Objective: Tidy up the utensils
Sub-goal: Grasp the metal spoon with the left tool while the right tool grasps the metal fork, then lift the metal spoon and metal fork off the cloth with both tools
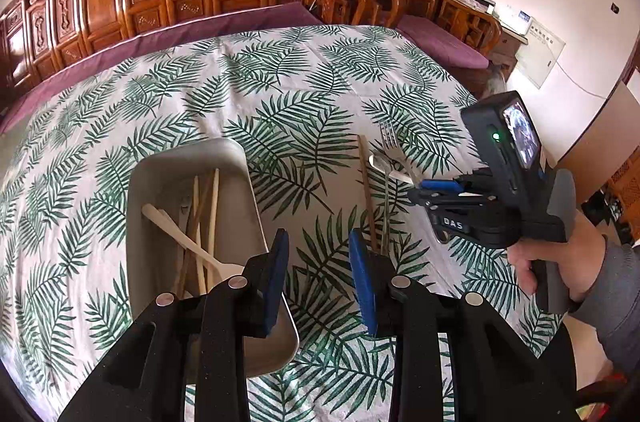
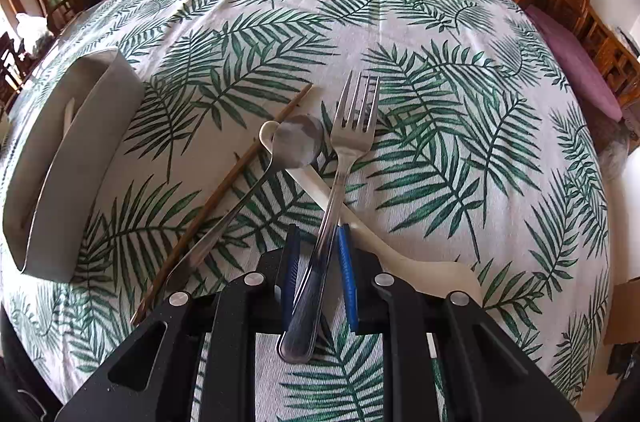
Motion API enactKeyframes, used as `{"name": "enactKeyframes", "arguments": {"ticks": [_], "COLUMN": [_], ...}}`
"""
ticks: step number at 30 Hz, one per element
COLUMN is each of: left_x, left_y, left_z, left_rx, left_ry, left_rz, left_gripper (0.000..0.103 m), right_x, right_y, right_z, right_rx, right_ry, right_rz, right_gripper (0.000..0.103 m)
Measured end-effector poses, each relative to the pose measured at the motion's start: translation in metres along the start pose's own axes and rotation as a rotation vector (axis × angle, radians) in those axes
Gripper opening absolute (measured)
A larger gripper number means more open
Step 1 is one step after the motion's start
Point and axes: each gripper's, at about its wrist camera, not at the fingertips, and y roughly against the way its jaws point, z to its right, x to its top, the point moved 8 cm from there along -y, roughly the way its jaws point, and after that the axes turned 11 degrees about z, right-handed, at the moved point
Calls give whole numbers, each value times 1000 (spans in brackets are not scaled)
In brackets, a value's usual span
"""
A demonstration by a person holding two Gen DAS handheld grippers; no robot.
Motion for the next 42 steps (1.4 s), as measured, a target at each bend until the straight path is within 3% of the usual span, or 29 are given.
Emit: {"name": "enactKeyframes", "arguments": {"ticks": [8, 19, 28, 42], "left_x": [-4, -4, -3, 3], "left_y": [-3, -12, -55, -121], "left_z": [8, 23, 56, 74], "left_rx": [-6, -7, -36, -71], "left_ry": [-8, -17, -70, -93], "left_rz": [-10, -30, -67, -129], "left_gripper": [29, 29, 29, 29], "right_x": [2, -9, -18, -32], "right_y": [-2, 31, 56, 69], "right_z": [12, 18, 39, 65], "right_rx": [-9, 14, 24, 39], "right_ry": [-91, -124, -126, -120], "right_rz": [-2, 45, 70, 85], "right_gripper": [10, 10, 10, 10]}}
